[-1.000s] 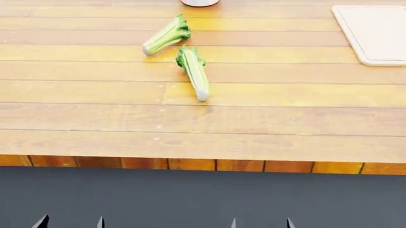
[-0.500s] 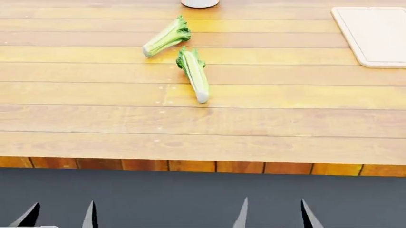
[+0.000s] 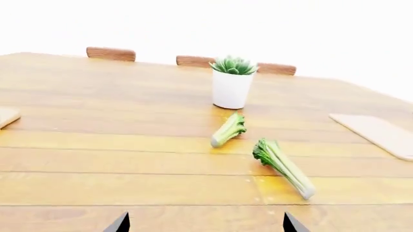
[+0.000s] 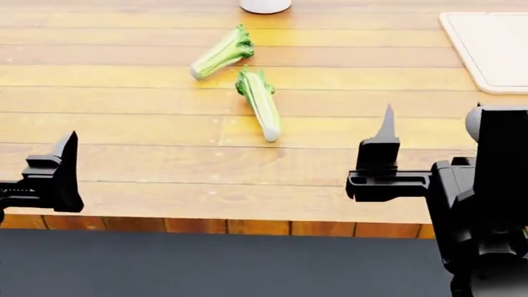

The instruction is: Place the celery and the celery on separate cutting boards.

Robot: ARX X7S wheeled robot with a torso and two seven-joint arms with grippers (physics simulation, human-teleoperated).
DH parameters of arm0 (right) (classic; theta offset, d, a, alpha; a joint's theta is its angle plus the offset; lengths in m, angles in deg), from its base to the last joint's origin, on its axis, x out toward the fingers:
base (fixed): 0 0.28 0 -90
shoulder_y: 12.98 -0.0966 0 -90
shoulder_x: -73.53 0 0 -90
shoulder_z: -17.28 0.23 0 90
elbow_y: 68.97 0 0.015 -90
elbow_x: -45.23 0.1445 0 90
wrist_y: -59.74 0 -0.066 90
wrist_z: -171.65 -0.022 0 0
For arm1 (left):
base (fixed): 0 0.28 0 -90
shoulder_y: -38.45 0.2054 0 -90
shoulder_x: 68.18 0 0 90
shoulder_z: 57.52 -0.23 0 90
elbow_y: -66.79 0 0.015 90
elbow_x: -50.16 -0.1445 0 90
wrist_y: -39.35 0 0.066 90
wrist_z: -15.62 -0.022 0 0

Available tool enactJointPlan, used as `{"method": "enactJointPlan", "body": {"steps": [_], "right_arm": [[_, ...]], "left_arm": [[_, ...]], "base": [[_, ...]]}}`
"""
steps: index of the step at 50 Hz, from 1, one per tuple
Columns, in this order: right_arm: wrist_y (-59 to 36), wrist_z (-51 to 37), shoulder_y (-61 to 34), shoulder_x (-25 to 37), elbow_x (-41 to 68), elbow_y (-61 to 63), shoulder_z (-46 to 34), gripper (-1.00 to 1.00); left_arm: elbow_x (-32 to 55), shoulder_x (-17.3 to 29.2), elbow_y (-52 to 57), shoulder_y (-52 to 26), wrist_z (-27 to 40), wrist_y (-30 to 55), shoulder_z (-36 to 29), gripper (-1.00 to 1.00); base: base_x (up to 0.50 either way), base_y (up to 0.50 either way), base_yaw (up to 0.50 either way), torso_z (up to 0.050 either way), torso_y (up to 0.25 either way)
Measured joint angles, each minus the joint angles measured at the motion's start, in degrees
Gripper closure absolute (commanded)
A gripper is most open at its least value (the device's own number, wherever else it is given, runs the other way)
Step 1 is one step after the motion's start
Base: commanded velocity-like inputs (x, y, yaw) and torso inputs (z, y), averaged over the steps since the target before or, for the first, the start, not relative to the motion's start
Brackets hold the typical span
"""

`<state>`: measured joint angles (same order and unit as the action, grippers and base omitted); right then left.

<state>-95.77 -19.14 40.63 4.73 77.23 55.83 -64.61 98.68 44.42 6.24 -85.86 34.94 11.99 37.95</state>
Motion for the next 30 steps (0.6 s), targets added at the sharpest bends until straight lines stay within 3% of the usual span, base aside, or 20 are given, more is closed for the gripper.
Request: {"method": "enactJointPlan", "body": {"steps": [10,30], "right_arm": [[-7.3,0.2,-3.8,1.2,4.0,1.2,3.8,-1.00],[-8.2,1.1,-3.6,2.4,5.4,-0.1,5.7,-1.00]], "left_arm": [[4.6,1.9,-1.1,-7.6,1.2,7.6,-0.1,-1.00],[7.0,2.4,-3.9,-12.2,0.9,11.3,-2.8,-1.00]], "base": [[0.34,0.20,0.00,0.000,0.000],[0.50,0.03,0.00,0.000,0.000]]}}
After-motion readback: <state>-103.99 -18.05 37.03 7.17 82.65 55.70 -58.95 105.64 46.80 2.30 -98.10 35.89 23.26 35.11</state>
